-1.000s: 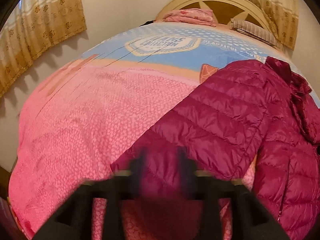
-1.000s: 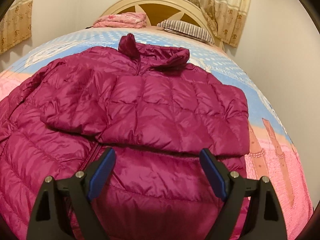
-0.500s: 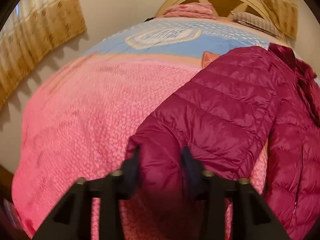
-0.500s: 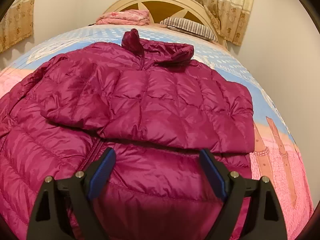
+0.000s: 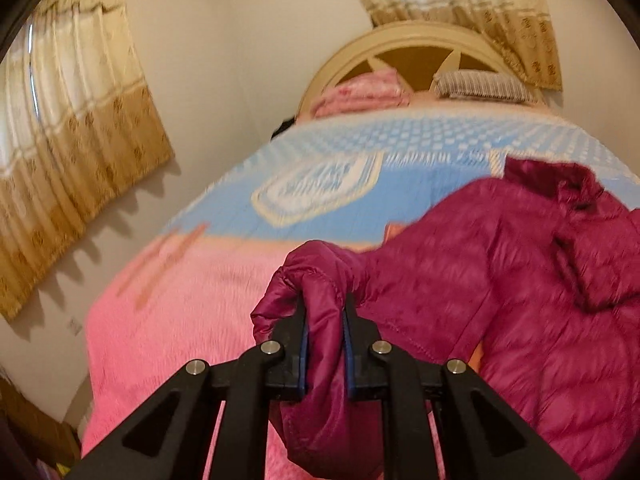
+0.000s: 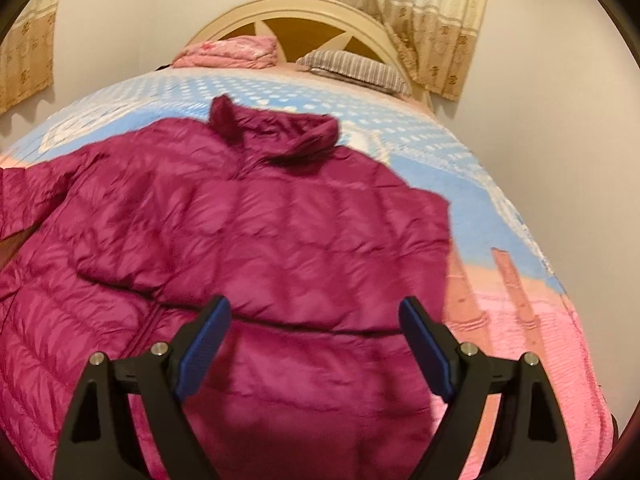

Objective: Fold large clothes
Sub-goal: 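Grasp the other sleeve cuff with the left tool, then fold the held sleeve across the jacket body and release it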

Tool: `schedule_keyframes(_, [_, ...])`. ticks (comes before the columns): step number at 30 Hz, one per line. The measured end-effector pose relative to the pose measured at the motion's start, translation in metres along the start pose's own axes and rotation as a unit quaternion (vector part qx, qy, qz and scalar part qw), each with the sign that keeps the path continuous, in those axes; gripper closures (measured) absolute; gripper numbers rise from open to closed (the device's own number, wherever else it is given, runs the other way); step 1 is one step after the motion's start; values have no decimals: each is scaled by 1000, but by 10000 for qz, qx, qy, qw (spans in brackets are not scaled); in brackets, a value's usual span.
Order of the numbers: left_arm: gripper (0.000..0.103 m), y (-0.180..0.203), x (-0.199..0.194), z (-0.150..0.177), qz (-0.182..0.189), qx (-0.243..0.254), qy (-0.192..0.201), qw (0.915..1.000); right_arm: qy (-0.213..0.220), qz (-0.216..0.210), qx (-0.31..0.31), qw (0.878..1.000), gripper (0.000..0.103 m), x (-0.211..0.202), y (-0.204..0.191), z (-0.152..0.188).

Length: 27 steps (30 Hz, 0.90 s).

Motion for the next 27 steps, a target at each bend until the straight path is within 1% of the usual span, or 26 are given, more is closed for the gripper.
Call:
schedule_keyframes(2, [90, 12, -3, -14, 142, 38, 86, 9999, 17, 62, 57, 10000, 15, 0, 11, -2])
schedule_keyframes(4, [90, 31, -4, -31, 306, 113, 196, 9993, 13, 116, 105, 9999, 15, 2, 19, -2])
schedule_keyframes(9, [90, 89, -7, -66, 688, 333, 425, 9962, -31, 251, 243, 9994, 15, 6, 43, 4])
schedule_keyframes(12, [90, 126, -3, -78, 887, 544, 489, 9934, -87, 296, 326, 9990, 15, 11, 54, 8])
schedule_keyframes(15, [90, 171, 5, -80, 1025, 854, 469, 9899, -146, 355, 376, 9986, 15, 17, 63, 13])
schedule_keyframes(18, [90, 211, 17, -76, 1282, 1031, 372, 9857, -187, 434, 435, 9979, 15, 22, 73, 18])
schedule_keyframes(22, [89, 265, 32, -61, 1500, 1302, 268, 9797, -260, 485, 566, 9969, 15, 29, 86, 26])
schedule_keyframes(25, [82, 294, 44, -49, 1554, 1508, 183, 9761, -306, 492, 628, 9963, 15, 34, 91, 33])
schedule_keyframes(26, [73, 303, 49, -45, 1522, 1557, 126, 9759, -324, 492, 641, 9962, 15, 36, 92, 36])
schedule_keyframes(27, [53, 308, 52, -43, 1512, 1573, 105, 9758, -344, 495, 645, 9961, 15, 38, 93, 38])
Point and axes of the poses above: each gripper's, at about its wrist camera, not at the fingertips, and x roughly the way its jaws point, y to its right, z to its underside, the point moved 4 cm from there along x, roughly the way its jaws point, and after that the axes turned 14 degrees about z, right-handed, at the moved point
